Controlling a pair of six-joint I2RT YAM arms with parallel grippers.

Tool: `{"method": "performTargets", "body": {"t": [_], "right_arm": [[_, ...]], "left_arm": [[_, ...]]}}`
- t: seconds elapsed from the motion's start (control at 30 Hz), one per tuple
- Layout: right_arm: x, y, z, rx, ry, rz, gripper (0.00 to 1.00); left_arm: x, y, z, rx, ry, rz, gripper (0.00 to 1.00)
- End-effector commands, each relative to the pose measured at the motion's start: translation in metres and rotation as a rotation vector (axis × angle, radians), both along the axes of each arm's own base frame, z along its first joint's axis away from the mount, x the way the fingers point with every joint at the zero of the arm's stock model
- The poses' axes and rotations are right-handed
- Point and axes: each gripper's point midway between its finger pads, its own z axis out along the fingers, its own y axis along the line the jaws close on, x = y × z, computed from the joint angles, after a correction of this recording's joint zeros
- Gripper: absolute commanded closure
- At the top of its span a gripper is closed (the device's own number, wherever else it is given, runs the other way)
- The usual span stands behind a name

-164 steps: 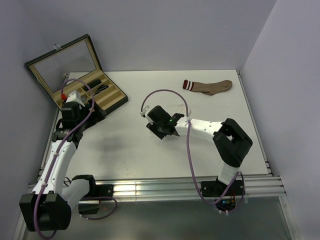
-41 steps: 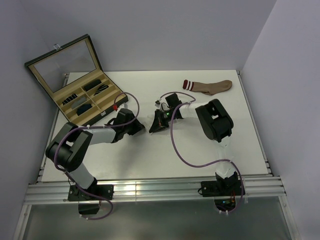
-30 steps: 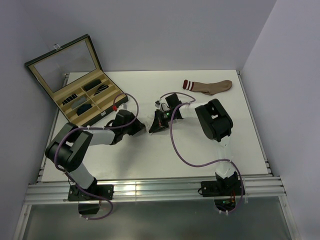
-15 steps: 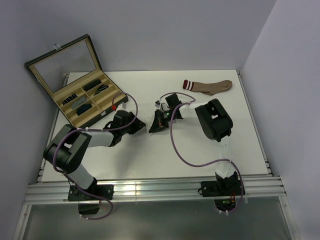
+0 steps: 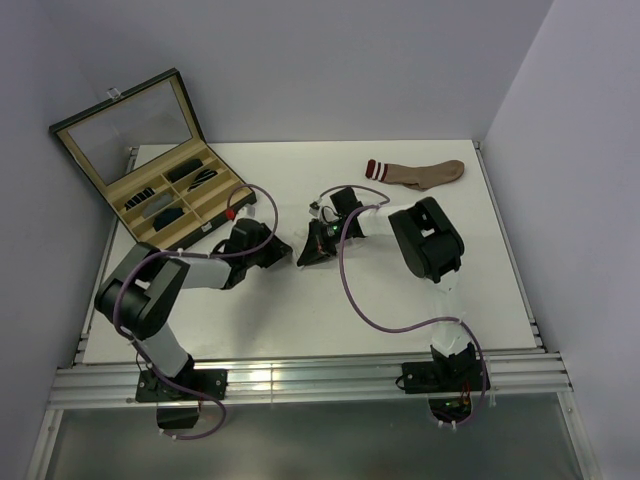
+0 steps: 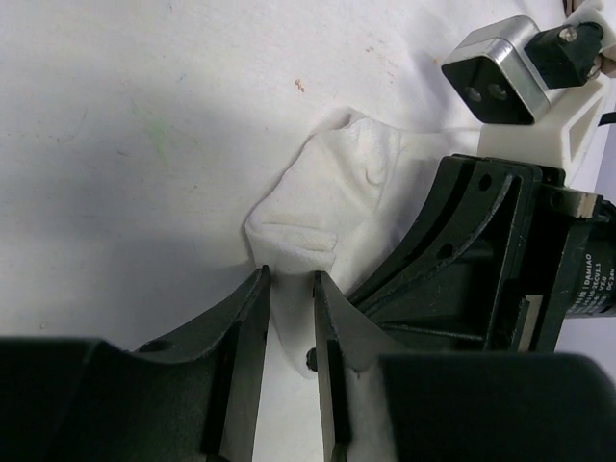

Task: Roll the socks
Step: Roll the sock at the center of the board.

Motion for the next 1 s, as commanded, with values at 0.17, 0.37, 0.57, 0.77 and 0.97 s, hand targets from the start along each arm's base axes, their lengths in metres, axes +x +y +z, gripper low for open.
{"method": "performTargets", "body": {"t": [0.17,0.37,0.57,0.77,0.97], "right_arm": [[0.005,-0.005,-0.015,-0.052,0.004,-0.017,1.0],[0.004,-0.007,-0.02,-0.08,0.008,-0.018,1.0],[0.005,-0.009,-0.021,-0.108,0.005,-0.026,0.94],[0.008,-0.012,-0.015,-0.127,-0.029,-0.037,0.87],[0.007,-0.011,-0.02,-0.126,-0.014,-0.035,0.93]], "left_arm": [[0.017,0.005,-0.005,0.017,0.044,0.095,0.73],[0.017,0.015,-0.02,0.048,0.116,0.175,0.77],[0.009,0.029,-0.036,0.099,0.184,0.238,0.78],[0.012,0.022,-0.027,0.076,0.154,0.21,0.77],[0.014,0.006,0.004,0.006,0.046,0.139,0.71]]}}
